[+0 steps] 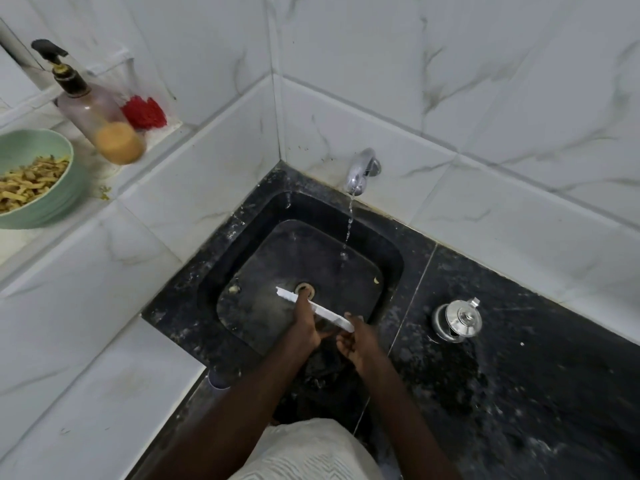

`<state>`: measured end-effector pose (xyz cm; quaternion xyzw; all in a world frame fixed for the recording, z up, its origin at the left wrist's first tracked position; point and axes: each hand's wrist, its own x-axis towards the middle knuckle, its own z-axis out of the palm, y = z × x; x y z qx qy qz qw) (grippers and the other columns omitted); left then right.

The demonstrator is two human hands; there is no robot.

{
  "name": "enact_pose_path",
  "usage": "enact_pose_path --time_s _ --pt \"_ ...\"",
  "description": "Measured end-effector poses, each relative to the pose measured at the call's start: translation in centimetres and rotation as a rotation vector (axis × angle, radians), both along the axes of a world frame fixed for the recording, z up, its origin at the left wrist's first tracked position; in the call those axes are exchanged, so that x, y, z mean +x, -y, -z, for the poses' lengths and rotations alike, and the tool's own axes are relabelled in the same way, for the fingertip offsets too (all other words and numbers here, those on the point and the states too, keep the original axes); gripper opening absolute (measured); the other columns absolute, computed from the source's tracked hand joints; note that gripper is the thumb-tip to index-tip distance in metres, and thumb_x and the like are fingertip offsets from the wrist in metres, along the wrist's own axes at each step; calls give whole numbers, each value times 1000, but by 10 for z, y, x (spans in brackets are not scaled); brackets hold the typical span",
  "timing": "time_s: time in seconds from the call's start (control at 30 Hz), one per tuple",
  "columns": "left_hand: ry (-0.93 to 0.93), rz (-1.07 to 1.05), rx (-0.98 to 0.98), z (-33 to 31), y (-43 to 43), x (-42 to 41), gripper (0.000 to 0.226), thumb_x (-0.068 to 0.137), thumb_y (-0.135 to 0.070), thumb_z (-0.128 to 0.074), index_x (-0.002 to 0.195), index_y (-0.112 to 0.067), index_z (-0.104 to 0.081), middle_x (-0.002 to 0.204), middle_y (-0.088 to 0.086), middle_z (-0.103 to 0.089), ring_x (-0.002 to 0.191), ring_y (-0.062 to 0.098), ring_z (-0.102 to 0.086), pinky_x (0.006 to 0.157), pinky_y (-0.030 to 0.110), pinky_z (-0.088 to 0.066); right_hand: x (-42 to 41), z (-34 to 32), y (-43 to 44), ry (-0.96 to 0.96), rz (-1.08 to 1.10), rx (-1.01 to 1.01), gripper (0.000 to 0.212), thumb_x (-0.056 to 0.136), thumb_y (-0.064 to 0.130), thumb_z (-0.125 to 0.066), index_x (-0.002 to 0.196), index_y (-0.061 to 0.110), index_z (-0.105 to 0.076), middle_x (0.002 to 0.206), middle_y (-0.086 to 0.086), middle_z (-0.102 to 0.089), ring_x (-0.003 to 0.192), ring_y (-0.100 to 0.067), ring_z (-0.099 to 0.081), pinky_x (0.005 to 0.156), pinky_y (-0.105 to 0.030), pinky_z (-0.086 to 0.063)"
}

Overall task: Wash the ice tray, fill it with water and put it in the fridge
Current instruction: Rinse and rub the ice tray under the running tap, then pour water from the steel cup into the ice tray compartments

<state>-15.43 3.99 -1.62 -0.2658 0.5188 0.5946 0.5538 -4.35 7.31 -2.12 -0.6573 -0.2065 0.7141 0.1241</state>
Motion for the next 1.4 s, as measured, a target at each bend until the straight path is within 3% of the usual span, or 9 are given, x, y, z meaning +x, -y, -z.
enact_pose_path --time_s 0.07,0.17,0.3,0.4,0.53,0.93,1.03,1.27,1.4 --pt "4 7 38 -4 3 8 66 101 -54 -53 149 -10 -44 146 26 -53 128 45 -56 85 55 -54 8 -4 0 -16 8 34 15 101 24 -63 112 14 -61 77 -6 -60 61 -12 -54 52 -22 -52" --pt "-30 104 70 -12 11 16 69 102 -58 -48 153 -11 -46 152 20 -52 140 41 -51 113 55 -45 21 -12 1 -51 -6 97 7 97 13 -66 103 12 -63 82 -8 -64 63 -13 -57 55 -24 -54" --pt "-57 77 87 -11 25 22 66 108 -52 -36 153 -5 -47 154 21 -51 142 40 -50 117 52 -42 37 -25 3 -5 -66 324 22 95 8 -68 114 6 -59 94 -16 -70 68 -18 -64 55 -28 -56" --pt "8 24 31 -13 37 32 69 108 -56 -33 148 -2 -49 151 23 -53 133 42 -55 103 49 -47 49 -37 6 211 -310 691 23 90 10 -71 112 11 -64 104 -11 -71 84 -22 -69 67 -35 -58" --pt "-84 -43 -141 -12 51 48 61 108 -48 -45 157 -12 -37 161 16 -39 146 38 -41 117 52 -39 66 -50 15 463 -661 1063 23 87 21 -65 110 26 -65 109 8 -60 98 -13 -61 83 -35 -50" --pt "-210 -50 -122 -17 76 79 64 110 -56 -24 151 -14 -49 152 10 -56 139 33 -53 116 47 -40 109 -54 43 628 -1002 1744 16 91 18 -69 106 21 -72 102 2 -64 94 -22 -64 62 -38 -56" --pt "-238 -64 -112 -18 83 85 63 109 -57 -26 151 -16 -50 152 9 -56 138 33 -54 117 49 -41 122 -56 39 539 -872 1712 17 91 16 -64 106 20 -72 103 3 -64 96 -20 -61 70 -36 -54" --pt "-411 -14 -88 -21 89 108 55 112 -47 -31 145 -9 -54 145 12 -59 132 31 -57 113 47 -45 166 -45 26 260 -346 1140 24 85 0 -75 102 17 -74 100 8 -73 95 -15 -69 89 -30 -53" --pt "-461 142 -85 -18 85 127 44 114 -36 -33 99 -7 -63 100 11 -65 87 16 -57 74 29 -44 206 -23 18 261 -167 871 24 84 3 -80 104 14 -71 94 0 -73 93 -25 -71 82 -30 -51"
